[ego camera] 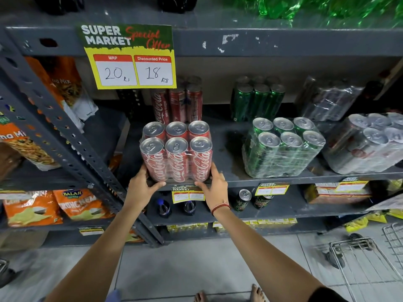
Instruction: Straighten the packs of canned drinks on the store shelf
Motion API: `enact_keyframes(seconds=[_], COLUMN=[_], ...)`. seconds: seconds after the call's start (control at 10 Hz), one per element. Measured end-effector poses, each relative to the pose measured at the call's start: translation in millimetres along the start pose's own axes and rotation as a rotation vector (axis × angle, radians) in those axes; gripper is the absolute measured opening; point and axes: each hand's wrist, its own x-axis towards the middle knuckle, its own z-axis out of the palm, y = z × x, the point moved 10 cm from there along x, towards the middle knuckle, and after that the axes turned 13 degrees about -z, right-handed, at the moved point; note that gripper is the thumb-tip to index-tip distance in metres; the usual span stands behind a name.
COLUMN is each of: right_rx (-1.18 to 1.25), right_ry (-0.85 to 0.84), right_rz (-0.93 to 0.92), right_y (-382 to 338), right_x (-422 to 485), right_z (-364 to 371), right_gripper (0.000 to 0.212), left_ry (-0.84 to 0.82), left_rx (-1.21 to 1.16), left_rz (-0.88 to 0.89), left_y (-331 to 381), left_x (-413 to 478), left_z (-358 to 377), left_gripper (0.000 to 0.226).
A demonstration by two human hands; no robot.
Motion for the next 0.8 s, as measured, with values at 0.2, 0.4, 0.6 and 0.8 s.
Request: enact_keyframes(seconds=[0.2, 0.4, 0.6, 0.8], right_rx=[-0.007, -0.012, -0.132, -0.147], right_ry=[-0.023, -0.071, -0.080, 0.130], right_rz=[-0.013, -0.004, -0.068, -0.337], right_y=[0.8, -0.7, -26.6, -126.4], right_x=[1.4, 2.6, 3.1, 4.4], right_z=[0.5, 3.8, -14.3, -110.0], right_gripper=[0.074, 0.074, 0.054, 0.024], left_ry=[0.024, 0.013, 0.108, -0.034], left_rx=[0.040, 0.053, 0.150, 0.498], left_rz=[0.002, -0.001, -0.080, -0.218], left_y=[1.4, 5.6, 18.3, 55.0], left_x=[-5.3, -12.0, -29.2, -47.1], left_z=[-2.5, -4.4, -8.5, -13.2], left_gripper=[0.073, 0.074, 0.053, 0.045])
